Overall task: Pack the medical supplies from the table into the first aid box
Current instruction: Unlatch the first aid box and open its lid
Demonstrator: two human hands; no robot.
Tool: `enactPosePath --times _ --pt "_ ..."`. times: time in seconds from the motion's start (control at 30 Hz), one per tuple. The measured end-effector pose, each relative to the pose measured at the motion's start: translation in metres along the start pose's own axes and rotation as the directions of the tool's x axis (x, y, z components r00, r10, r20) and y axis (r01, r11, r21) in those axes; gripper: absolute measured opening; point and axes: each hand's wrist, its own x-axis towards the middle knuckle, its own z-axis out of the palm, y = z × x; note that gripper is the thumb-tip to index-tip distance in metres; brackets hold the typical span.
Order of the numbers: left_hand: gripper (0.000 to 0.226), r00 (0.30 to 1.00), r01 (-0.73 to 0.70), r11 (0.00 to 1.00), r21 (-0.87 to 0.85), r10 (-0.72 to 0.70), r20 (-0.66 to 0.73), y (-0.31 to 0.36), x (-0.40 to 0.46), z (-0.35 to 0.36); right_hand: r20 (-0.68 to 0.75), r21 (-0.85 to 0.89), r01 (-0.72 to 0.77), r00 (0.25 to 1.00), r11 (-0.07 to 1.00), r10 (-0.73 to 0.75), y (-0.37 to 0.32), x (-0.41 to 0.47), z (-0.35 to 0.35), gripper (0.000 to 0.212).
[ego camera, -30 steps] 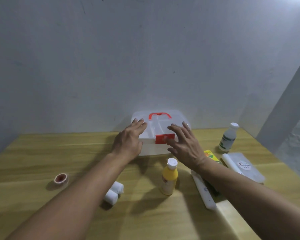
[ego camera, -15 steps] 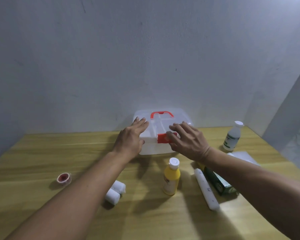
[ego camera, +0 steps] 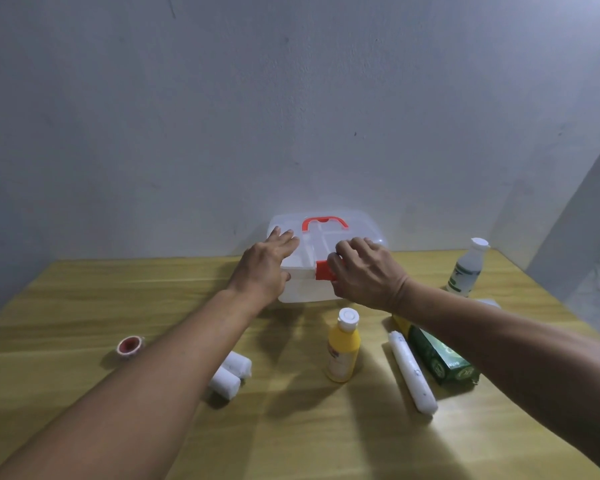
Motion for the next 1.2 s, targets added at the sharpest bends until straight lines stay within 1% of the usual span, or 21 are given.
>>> enactPosePath --times 0.1,0.27,0.33,0.43,0.5,0.57,0.63,0.7,0.83,0.93,1.07,1.2 --pt "0.071 1.000 -0.003 1.000 0.003 0.003 0.028 0.001 0.003 -0.002 -0.006 0.033 0.004 1.000 0.999 -0.004 0.001 0.000 0.001 0.009" --pt "0.071 0.999 0.003 1.000 -0.002 -0.003 0.037 -0.002 0.005 -0.003 0.031 0.038 -0.009 0.999 0.999 0.008 -0.002 -0.002 0.005 0.010" --pt "0.070 1.000 0.000 1.000 -0.019 0.000 0.025 -0.002 0.003 -0.002 0.018 0.040 -0.022 1.000 0.999 0.021 -0.003 -0.002 0.007 0.008" --pt "0.069 1.000 -0.017 1.000 -0.022 0.017 0.009 -0.002 0.001 -0.001 -0.041 0.038 -0.024 0.999 0.999 0.025 -0.002 -0.006 0.006 0.007" --pt "0.068 1.000 -0.024 0.999 -0.028 0.024 -0.002 -0.003 -0.002 0.000 -0.079 0.046 -0.014 0.997 0.999 0.018 0.001 -0.015 0.006 0.014" --pt "0.068 1.000 -0.024 0.999 -0.041 0.023 -0.012 -0.003 -0.004 0.001 -0.061 0.056 -0.018 0.998 0.998 0.022 0.004 -0.020 0.008 0.022" --pt "0.068 0.999 -0.030 0.999 -0.040 0.029 -0.026 -0.003 -0.004 0.002 -0.030 0.084 0.006 1.000 0.996 -0.003 0.006 -0.024 0.013 0.026" --pt "0.068 0.999 -0.029 0.999 -0.036 0.028 -0.037 -0.002 -0.003 0.002 -0.032 0.097 0.059 0.998 0.994 -0.056 0.010 -0.025 0.019 0.028" --pt "0.069 0.999 -0.030 0.999 -0.038 0.028 -0.042 -0.005 -0.002 0.003 -0.098 0.068 0.123 0.988 0.990 -0.116 0.014 -0.029 0.025 0.037" --pt "0.069 0.999 -0.035 0.999 -0.037 0.033 -0.040 -0.005 -0.001 0.005 -0.146 0.004 0.137 0.980 0.991 -0.135 0.013 -0.029 0.028 0.034" --pt "0.069 0.999 -0.040 0.999 -0.032 0.038 -0.039 -0.006 0.000 0.003 -0.142 -0.081 0.179 0.972 0.980 -0.189 0.014 -0.024 0.028 0.034" --pt "0.070 0.999 -0.034 0.998 -0.047 0.032 -0.031 -0.009 0.001 0.003 -0.116 -0.034 0.178 0.977 0.984 -0.180 0.017 -0.020 0.022 0.036"
